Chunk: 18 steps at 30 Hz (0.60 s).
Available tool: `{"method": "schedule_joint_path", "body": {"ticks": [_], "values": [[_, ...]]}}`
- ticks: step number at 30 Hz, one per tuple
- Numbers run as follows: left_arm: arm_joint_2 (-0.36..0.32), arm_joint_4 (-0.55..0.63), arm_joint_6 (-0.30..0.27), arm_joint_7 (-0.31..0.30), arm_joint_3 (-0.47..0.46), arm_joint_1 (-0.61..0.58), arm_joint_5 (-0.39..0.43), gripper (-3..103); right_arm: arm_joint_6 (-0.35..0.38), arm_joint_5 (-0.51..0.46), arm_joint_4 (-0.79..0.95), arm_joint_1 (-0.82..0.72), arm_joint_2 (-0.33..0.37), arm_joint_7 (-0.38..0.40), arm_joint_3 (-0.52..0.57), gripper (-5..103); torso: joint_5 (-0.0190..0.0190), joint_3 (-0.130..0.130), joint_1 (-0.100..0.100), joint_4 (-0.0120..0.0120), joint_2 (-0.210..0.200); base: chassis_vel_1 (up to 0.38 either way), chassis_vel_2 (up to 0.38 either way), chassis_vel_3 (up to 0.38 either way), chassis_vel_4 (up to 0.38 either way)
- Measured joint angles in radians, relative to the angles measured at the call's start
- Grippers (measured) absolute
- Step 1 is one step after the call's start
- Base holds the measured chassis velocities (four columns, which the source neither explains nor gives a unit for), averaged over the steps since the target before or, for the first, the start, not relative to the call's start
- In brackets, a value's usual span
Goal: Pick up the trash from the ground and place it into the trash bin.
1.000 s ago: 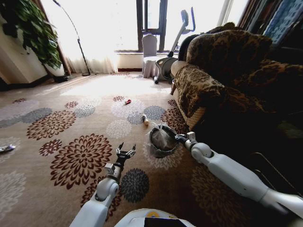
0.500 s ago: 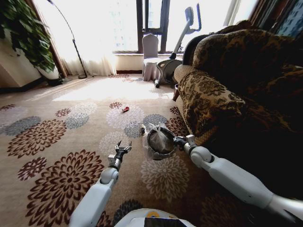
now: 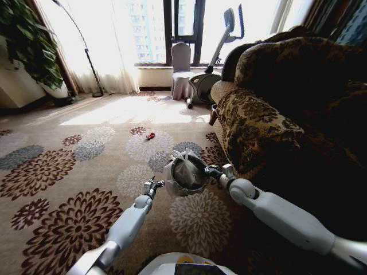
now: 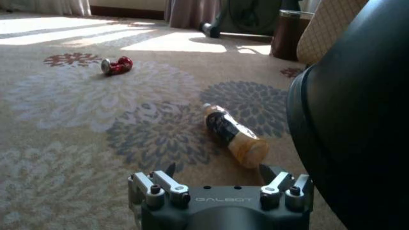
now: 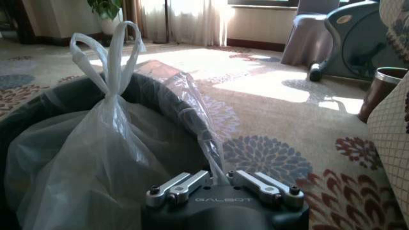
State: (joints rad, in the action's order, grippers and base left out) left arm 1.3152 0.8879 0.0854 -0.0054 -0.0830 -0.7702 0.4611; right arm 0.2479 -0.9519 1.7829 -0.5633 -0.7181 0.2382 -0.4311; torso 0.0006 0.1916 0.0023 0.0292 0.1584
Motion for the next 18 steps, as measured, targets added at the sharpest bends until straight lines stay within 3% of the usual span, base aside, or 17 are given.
{"method": "schedule_joint_path", "body": {"ticks": [4, 18], "values": [[0.039, -0.026, -0.002, -0.007, 0.011, 0.023, -0.018, 88, 0.003, 0.001, 0.017, 0.000, 0.025, -0.009, 0.010, 0, -0.0007, 0.000, 0.000, -0.0008, 0.000, 0.000, 0.000, 0.000, 0.000], [0.058, -0.023, -0.002, -0.023, 0.010, -0.006, -0.035, 88, -0.008, 0.016, 0.028, -0.002, 0.029, -0.020, 0.007, 0, -0.0005, 0.000, 0.000, -0.0003, 0.000, -0.047, 0.026, 0.044, -0.024]]}}
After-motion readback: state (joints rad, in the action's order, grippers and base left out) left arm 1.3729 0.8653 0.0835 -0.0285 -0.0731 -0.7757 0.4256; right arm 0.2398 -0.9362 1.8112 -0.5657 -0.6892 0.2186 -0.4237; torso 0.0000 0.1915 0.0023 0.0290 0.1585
